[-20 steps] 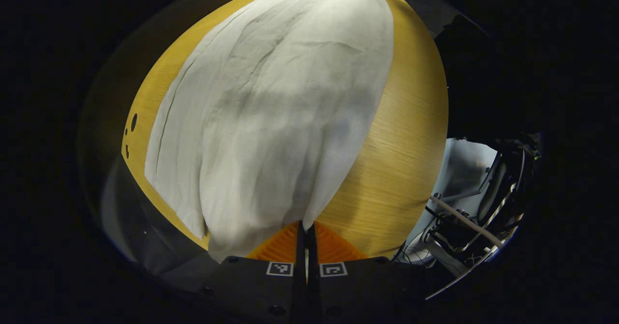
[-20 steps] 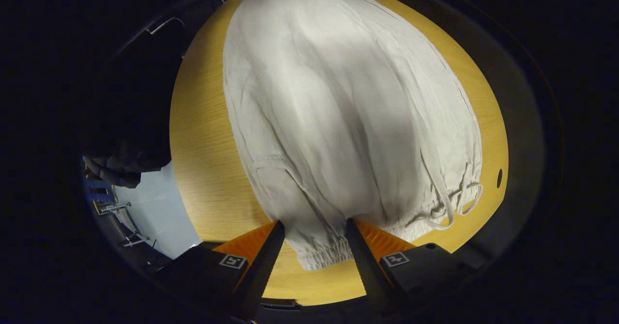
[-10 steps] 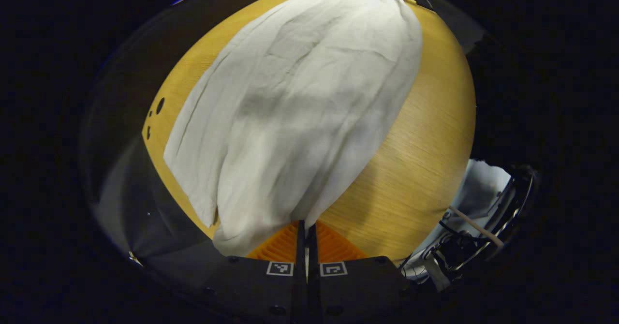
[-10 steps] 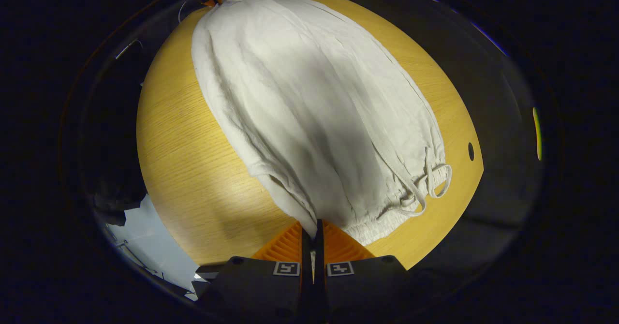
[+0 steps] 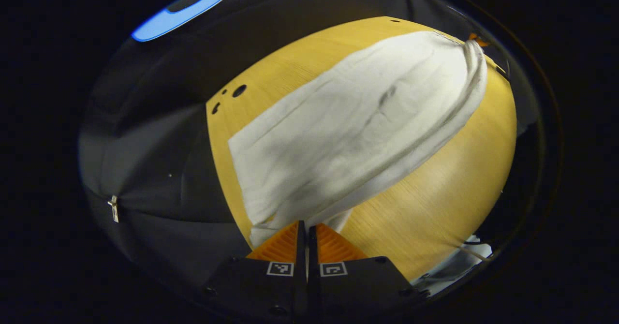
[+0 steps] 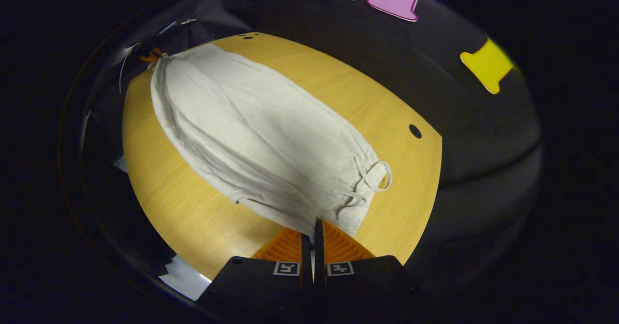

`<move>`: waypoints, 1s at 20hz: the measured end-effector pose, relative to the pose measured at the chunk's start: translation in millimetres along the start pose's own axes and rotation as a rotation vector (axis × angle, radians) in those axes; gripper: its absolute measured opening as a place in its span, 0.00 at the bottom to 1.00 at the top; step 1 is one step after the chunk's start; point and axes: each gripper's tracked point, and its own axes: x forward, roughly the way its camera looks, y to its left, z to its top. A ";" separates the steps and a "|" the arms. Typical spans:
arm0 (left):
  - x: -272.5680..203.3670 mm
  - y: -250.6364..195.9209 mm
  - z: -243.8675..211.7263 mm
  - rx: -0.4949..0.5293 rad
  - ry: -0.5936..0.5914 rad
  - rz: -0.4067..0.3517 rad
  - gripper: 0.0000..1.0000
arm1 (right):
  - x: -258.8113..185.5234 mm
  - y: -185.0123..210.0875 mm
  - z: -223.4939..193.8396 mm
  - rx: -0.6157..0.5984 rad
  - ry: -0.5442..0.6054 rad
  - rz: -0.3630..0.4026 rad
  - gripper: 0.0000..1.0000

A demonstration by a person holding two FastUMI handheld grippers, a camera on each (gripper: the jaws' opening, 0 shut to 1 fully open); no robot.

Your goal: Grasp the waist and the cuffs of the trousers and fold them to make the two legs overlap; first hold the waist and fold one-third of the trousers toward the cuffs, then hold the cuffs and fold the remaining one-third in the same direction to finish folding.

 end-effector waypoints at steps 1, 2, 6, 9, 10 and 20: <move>2.7 7.1 8.3 -0.008 -0.014 0.029 0.05 | -0.5 -7.6 10.2 0.039 -0.025 -0.033 0.06; 3.6 12.9 18.6 -0.018 -0.027 0.056 0.05 | 2.1 -15.3 19.4 0.073 -0.049 -0.066 0.05; 25.4 34.7 52.6 -0.101 -0.061 0.101 0.05 | 14.3 -35.9 46.3 0.163 -0.092 -0.153 0.05; 46.2 46.1 71.0 -0.130 -0.064 0.109 0.05 | 29.7 -48.3 56.3 0.209 -0.088 -0.178 0.05; 55.7 49.2 75.4 -0.136 -0.057 0.107 0.05 | 36.1 -52.6 57.7 0.229 -0.083 -0.182 0.05; 123.7 68.5 86.2 -0.179 0.063 0.119 0.05 | 119.3 -70.1 57.9 0.586 -0.004 -0.125 0.05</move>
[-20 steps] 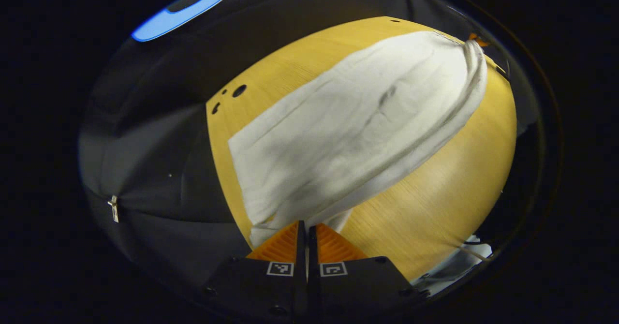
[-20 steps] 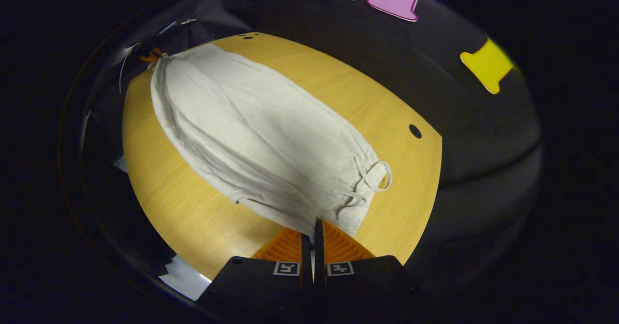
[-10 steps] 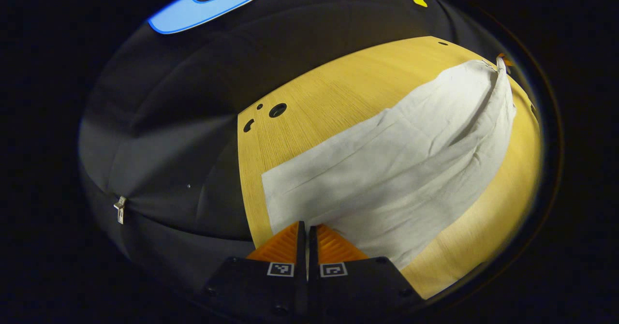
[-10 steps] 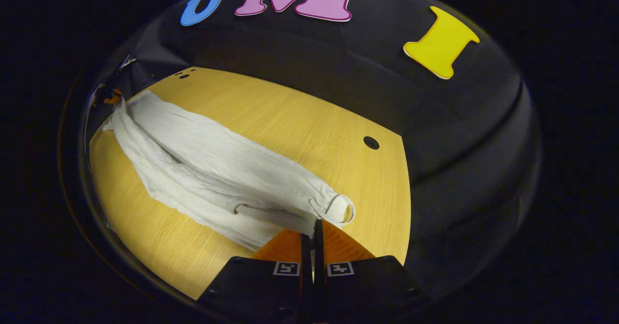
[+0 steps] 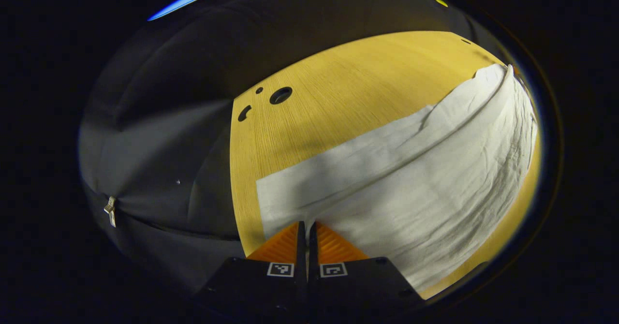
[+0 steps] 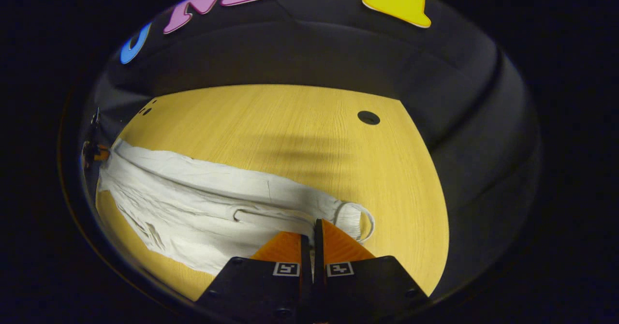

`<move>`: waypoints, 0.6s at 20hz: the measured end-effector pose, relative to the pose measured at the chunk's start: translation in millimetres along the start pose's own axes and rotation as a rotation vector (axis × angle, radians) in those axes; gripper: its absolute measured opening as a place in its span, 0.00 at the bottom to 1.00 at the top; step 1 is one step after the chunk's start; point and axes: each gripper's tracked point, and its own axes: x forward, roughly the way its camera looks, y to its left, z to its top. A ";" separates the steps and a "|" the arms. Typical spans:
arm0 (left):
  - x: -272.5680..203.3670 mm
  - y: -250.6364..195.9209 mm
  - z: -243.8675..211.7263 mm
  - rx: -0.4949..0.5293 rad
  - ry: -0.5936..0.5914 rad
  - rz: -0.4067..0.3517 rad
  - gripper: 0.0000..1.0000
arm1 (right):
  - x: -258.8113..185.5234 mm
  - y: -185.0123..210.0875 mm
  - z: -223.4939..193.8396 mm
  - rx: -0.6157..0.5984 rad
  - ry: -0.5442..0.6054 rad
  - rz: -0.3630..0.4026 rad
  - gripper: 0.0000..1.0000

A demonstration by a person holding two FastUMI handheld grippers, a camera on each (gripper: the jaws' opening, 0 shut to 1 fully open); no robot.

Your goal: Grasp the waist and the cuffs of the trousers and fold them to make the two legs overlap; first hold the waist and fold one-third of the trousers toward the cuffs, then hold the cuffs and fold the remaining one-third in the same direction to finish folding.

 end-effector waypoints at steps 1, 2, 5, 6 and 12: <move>3.9 -0.7 -0.5 0.006 0.012 0.003 0.05 | 6.9 0.3 -1.4 0.044 0.014 -0.002 0.06; 6.0 -1.1 -1.0 0.008 0.017 0.011 0.05 | 10.0 0.0 0.7 0.077 0.018 -0.003 0.05; 8.0 0.1 -1.8 0.002 0.023 0.028 0.06 | 15.2 -2.1 2.7 0.175 0.012 -0.012 0.12; 5.7 -0.3 -2.7 0.000 0.023 0.021 0.06 | 15.7 -0.3 7.1 0.224 -0.005 0.003 0.19; 1.5 15.0 -7.3 -0.046 -0.004 0.053 0.68 | -5.6 -1.8 26.9 0.570 -0.139 0.080 0.46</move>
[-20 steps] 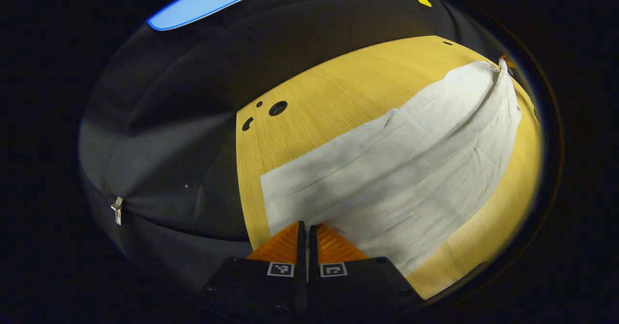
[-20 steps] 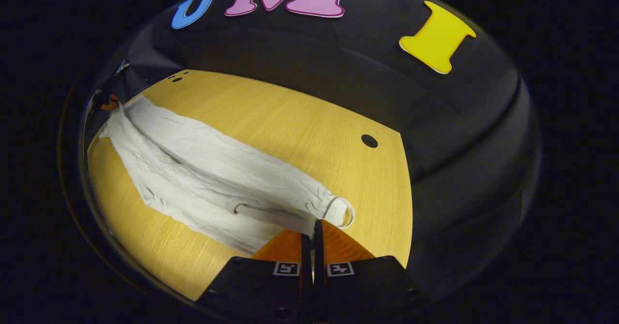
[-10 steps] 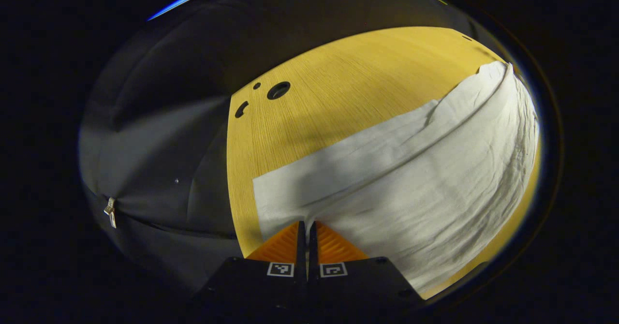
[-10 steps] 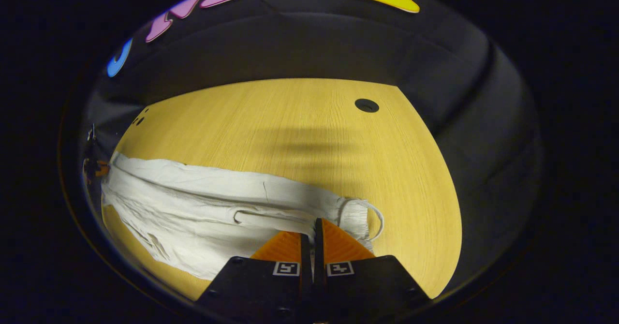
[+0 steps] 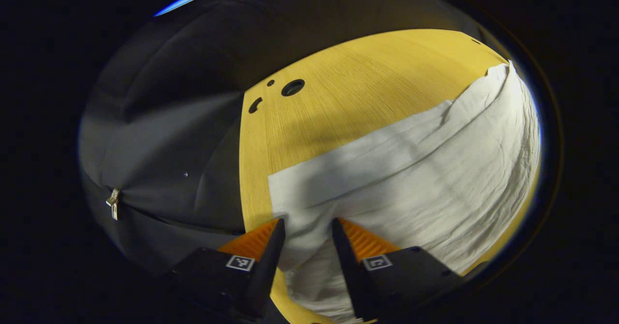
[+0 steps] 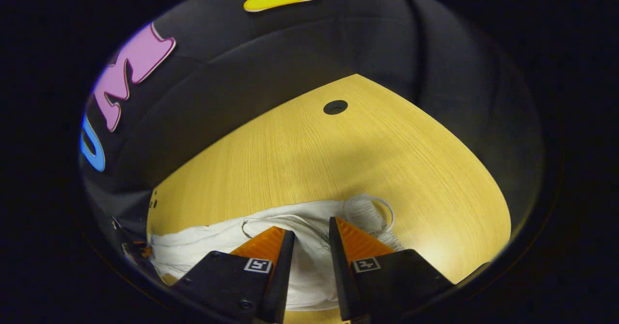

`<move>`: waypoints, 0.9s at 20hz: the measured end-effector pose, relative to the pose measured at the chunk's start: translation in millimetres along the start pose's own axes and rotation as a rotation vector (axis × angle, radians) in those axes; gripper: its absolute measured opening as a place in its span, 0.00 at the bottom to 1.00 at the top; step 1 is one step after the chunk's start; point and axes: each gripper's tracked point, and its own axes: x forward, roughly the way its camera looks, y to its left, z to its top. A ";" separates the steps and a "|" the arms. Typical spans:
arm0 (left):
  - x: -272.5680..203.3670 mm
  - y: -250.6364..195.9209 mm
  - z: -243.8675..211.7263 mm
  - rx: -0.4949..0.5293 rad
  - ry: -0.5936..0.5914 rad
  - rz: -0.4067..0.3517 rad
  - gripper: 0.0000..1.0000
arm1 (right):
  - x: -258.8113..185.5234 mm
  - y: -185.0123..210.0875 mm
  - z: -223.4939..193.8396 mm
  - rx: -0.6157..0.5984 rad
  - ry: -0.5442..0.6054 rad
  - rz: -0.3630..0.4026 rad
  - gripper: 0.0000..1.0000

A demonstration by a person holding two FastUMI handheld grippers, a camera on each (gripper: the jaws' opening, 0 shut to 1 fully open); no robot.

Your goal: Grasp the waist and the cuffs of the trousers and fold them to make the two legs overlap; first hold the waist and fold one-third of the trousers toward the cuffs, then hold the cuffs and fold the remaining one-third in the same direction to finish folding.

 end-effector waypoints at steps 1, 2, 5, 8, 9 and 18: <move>-2.1 -2.6 -1.3 -0.006 -0.002 -0.014 0.72 | -3.2 2.1 0.9 0.027 -0.004 0.012 0.49; -6.3 -5.1 -2.2 -0.009 -0.005 -0.027 0.79 | -4.1 0.4 1.0 0.035 -0.008 0.018 0.53; -15.1 -7.7 -1.5 -0.017 -0.022 -0.047 0.89 | -3.5 -2.1 1.2 0.016 0.017 0.023 0.63; -19.8 -8.0 -2.2 0.007 -0.042 -0.043 0.96 | -5.2 -4.7 5.4 -0.036 0.039 0.009 0.62; -20.1 -8.1 -2.7 0.018 -0.042 -0.038 0.96 | -7.0 -6.3 10.6 -0.073 0.022 -0.001 0.63; -23.6 -11.4 5.1 -0.038 -0.105 -0.021 0.97 | -55.6 -42.9 30.3 -0.081 -0.142 -0.130 0.98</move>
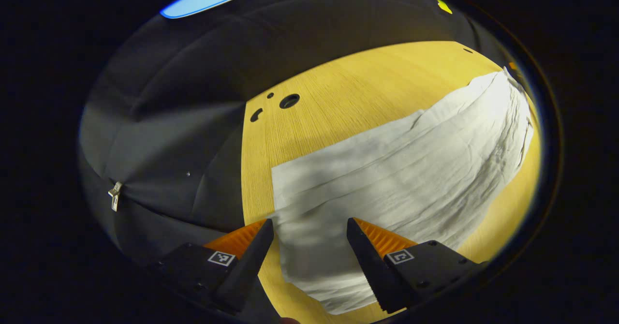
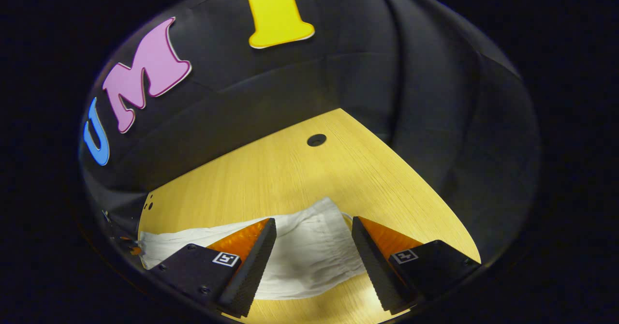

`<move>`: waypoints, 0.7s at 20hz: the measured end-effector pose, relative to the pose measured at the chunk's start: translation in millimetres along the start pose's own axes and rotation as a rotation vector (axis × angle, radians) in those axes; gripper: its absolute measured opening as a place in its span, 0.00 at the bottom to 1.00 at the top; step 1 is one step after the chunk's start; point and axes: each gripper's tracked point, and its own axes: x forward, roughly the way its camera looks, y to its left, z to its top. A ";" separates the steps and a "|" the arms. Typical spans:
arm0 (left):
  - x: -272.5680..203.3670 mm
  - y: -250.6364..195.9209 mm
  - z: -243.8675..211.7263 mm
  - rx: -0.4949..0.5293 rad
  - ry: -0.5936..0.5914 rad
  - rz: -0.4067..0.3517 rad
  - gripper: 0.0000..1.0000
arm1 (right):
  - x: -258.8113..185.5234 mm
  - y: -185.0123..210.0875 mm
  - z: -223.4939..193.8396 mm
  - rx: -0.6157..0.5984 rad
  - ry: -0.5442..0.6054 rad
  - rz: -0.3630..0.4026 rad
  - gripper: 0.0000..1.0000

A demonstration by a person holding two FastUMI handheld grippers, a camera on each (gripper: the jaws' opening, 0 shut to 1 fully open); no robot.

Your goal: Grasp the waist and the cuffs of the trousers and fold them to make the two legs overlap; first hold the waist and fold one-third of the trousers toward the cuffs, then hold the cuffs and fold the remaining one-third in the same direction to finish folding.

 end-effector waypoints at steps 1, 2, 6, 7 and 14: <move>-2.0 -0.8 2.9 -0.023 -0.017 0.006 0.97 | -4.8 -7.0 -8.7 0.037 0.008 -0.026 0.97; -3.9 -2.1 4.0 -0.050 -0.032 0.010 0.97 | -10.7 -10.4 -19.9 0.072 0.014 -0.045 0.98; -21.9 -14.2 -2.4 -0.176 -0.083 0.006 0.98 | -21.6 -22.4 -62.1 0.211 0.015 -0.093 0.89; -29.8 -16.5 -4.4 -0.204 -0.088 0.004 0.98 | -20.6 -24.4 -68.7 0.251 0.017 -0.101 0.97; -69.5 -39.0 -21.0 -0.399 -0.124 -0.012 0.98 | 8.3 -22.5 -90.7 0.324 0.053 -0.146 0.97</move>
